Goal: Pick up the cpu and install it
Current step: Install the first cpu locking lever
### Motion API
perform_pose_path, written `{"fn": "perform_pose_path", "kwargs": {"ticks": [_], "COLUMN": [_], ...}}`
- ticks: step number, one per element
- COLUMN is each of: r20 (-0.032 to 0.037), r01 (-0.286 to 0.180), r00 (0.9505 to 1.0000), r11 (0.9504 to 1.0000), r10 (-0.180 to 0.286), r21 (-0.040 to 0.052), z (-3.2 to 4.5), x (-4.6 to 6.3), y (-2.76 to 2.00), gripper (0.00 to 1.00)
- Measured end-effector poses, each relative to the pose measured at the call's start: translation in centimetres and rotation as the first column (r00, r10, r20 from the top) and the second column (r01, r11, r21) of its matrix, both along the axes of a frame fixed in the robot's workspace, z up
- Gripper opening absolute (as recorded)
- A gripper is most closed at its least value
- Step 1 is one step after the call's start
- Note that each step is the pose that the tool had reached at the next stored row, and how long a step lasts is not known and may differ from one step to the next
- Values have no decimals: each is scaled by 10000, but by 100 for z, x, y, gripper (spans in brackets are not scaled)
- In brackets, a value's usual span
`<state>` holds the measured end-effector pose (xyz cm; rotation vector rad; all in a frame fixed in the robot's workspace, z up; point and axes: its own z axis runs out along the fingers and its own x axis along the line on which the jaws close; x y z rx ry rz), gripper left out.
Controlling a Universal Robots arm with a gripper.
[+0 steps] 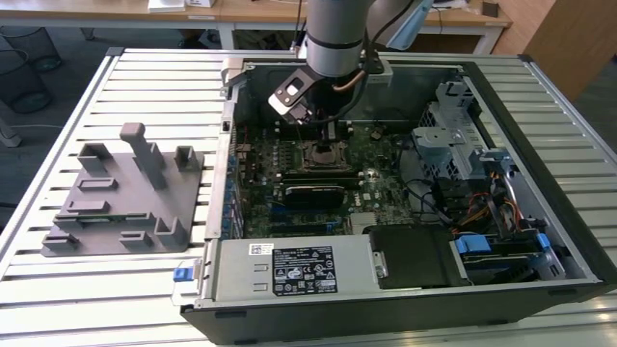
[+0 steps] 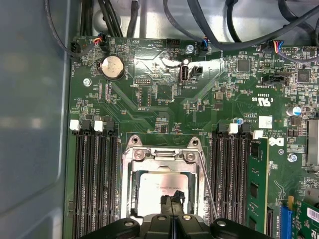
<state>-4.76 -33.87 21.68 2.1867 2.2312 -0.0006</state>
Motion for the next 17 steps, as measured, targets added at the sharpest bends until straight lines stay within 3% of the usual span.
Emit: {"fn": "perform_pose_path", "kwargs": {"ticks": [17], "r20": [2], "r01": [0], "r00": [10000], "r11": [10000], "r10": [0], "r21": [3], "z": [91], "x": [0], "y": [0], "gripper": [11]}}
